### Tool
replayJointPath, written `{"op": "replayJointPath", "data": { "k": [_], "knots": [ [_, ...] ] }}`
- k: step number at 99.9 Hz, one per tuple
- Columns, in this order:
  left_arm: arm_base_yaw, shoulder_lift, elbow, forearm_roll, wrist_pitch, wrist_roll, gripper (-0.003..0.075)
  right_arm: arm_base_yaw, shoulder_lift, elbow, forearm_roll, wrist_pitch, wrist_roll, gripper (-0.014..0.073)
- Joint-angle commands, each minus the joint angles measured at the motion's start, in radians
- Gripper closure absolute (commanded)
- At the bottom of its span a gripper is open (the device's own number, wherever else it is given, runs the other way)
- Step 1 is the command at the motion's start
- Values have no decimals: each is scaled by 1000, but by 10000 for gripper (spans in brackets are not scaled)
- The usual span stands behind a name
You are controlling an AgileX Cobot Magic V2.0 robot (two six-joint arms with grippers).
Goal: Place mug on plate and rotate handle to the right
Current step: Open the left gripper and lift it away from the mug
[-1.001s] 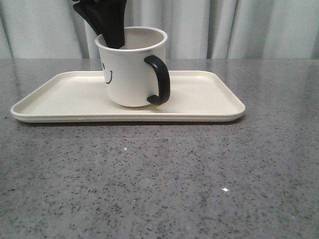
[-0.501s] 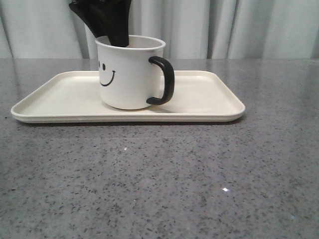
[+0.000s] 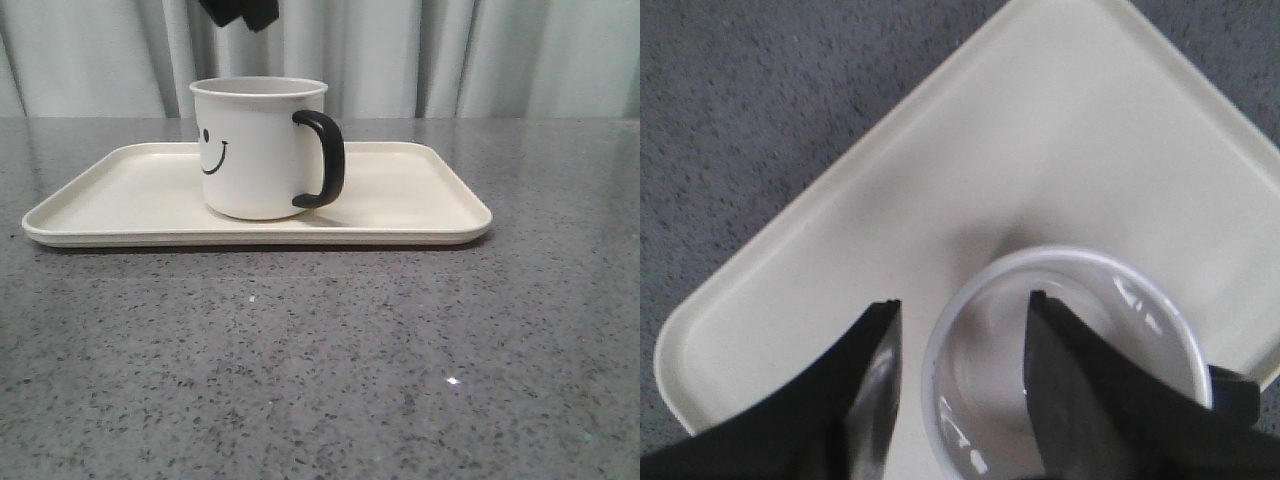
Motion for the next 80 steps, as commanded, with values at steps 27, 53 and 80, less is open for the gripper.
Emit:
{"op": "replayJointPath", "data": {
  "k": [27, 53, 80],
  "knots": [
    [-3, -136, -101, 84, 11, -4, 422, -1, -6, -33, -17, -76, -11, 125],
    [47, -283, -101, 211, 11, -39, 426, -1, -6, -33, -17, -76, -11, 125],
    [203, -476, -47, 231, 11, -55, 452, -1, -6, -33, -17, -79, -11, 125]
  ]
}}
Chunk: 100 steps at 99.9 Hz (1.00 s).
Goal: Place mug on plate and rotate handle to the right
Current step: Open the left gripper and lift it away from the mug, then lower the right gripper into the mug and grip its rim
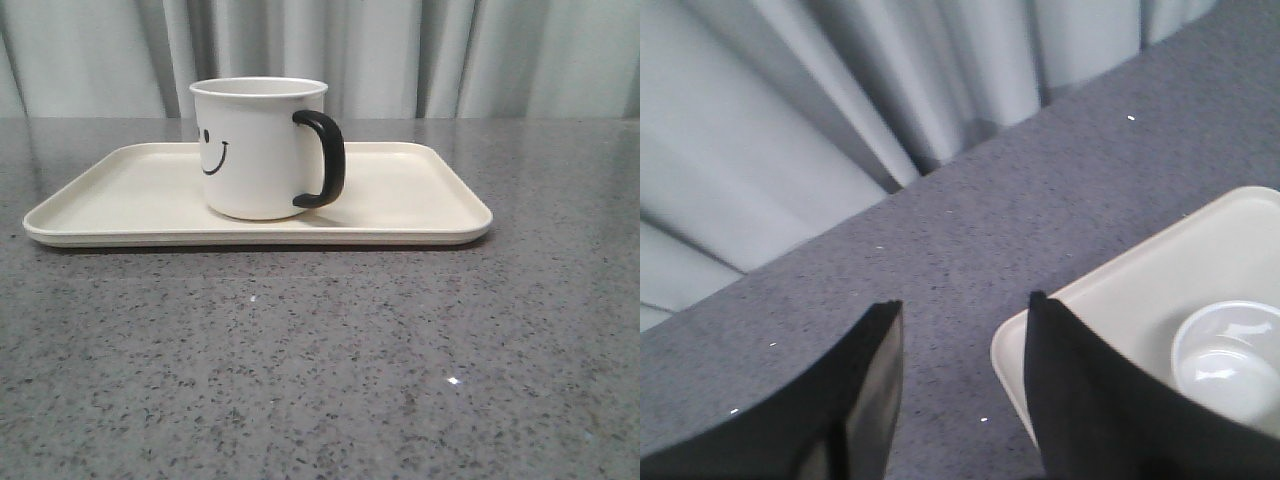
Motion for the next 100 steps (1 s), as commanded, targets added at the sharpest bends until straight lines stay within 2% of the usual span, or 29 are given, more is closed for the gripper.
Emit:
{"op": "replayJointPath", "data": {
  "k": [1, 5, 17, 34, 51, 73, 100],
  "knots": [
    [59, -96, 13, 16, -6, -14, 465, -1, -6, -33, -17, -80, -11, 125],
    [93, -127, 42, 16, -6, -14, 512, -1, -5, -33, -17, -88, -11, 125],
    [184, -203, 141, 23, -6, -14, 740, 10, 9, -40, -9, -124, -15, 125],
    [277, -266, 278, 25, -11, -14, 740, 110, 94, -124, 61, -120, -89, 125],
    [289, -308, 365, 25, -19, -14, 740, 250, 234, -256, 72, -75, -124, 125],
    [289, -318, 387, 25, -15, -14, 740, 381, 454, -409, 73, 61, -124, 125],
    [289, -318, 387, 25, -9, -14, 740, 455, 625, -426, 83, 129, -124, 125]
  ]
}}
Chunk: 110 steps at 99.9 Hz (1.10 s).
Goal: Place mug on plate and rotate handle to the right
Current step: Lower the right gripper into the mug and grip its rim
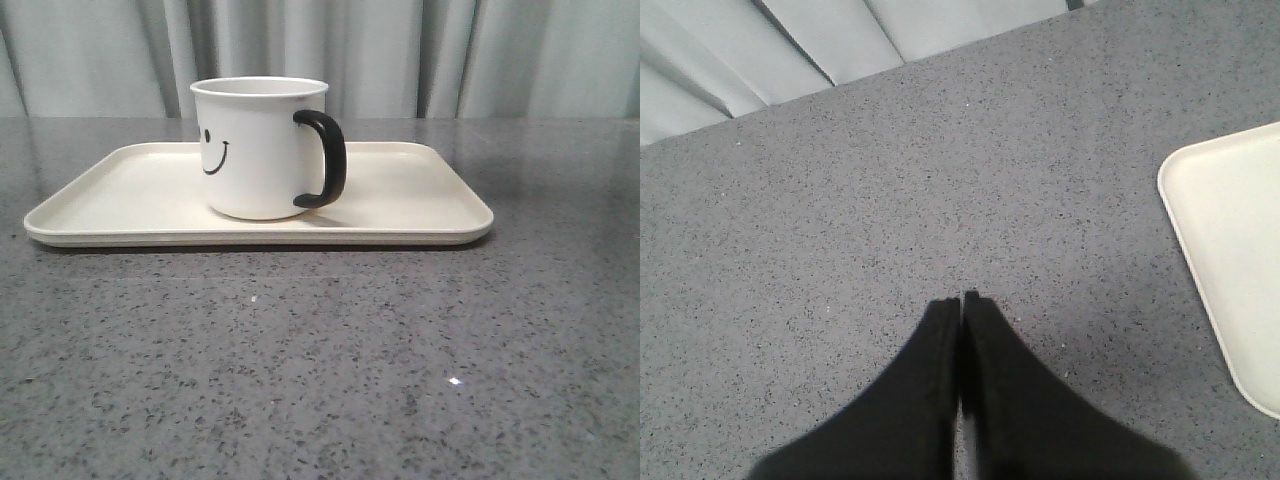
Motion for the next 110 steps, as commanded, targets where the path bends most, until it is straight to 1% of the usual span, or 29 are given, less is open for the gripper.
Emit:
{"op": "replayJointPath", "data": {
  "k": [1, 24, 55, 96, 110],
  "knots": [
    [1, -21, -23, 5, -18, -13, 740, 16, 4, -39, 10, -31, -10, 125],
    [1, -21, -23, 5, -18, -13, 740, 39, 75, -39, 43, -18, -10, 125],
    [1, -21, -23, 5, -18, -13, 740, 61, 113, -39, 63, -15, -10, 127],
    [1, -21, -23, 5, -18, -13, 740, 62, 179, -39, 109, 50, -10, 127],
    [1, -21, -23, 5, -18, -13, 740, 69, 189, -39, 123, 47, -10, 127]
  ]
}}
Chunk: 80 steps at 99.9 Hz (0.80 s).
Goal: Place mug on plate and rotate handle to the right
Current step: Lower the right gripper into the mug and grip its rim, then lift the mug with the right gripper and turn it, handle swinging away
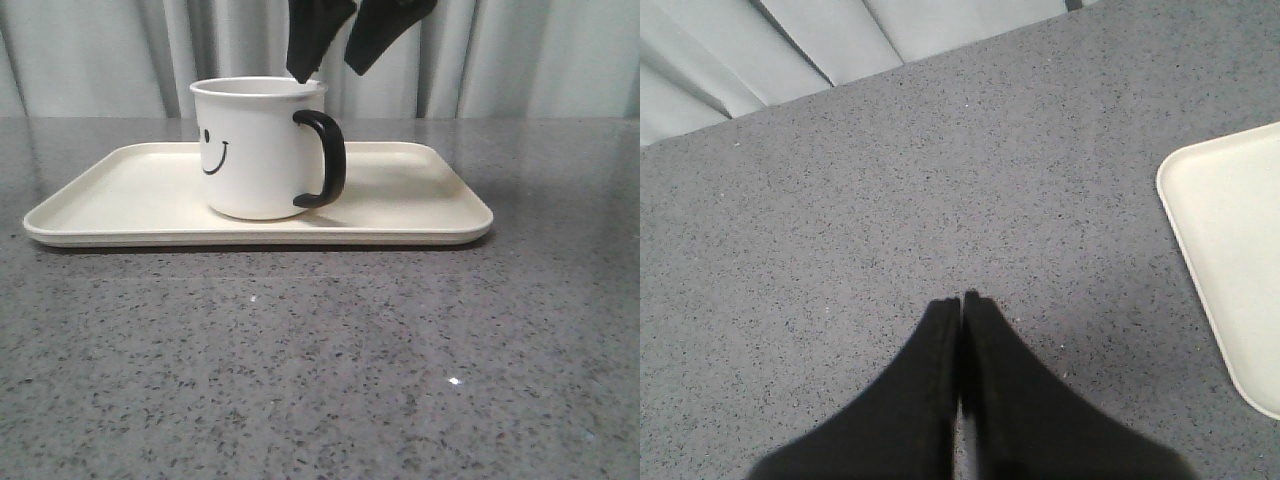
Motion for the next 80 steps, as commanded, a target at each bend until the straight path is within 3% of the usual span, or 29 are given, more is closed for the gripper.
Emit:
{"op": "replayJointPath", "data": {
  "k": [1, 47, 61, 80],
  "knots": [
    [1, -21, -23, 5, -18, -12, 740, 3, -45, -33, 21, -37, -8, 127],
    [1, -21, -23, 5, -18, -12, 740, 4, 15, -33, 52, -38, -8, 158],
    [1, -21, -23, 5, -18, -12, 740, 4, 29, -33, 69, -32, -7, 293],
    [1, -21, -23, 4, -18, -12, 740, 4, 31, -33, 71, -36, -7, 601]
  ]
}}
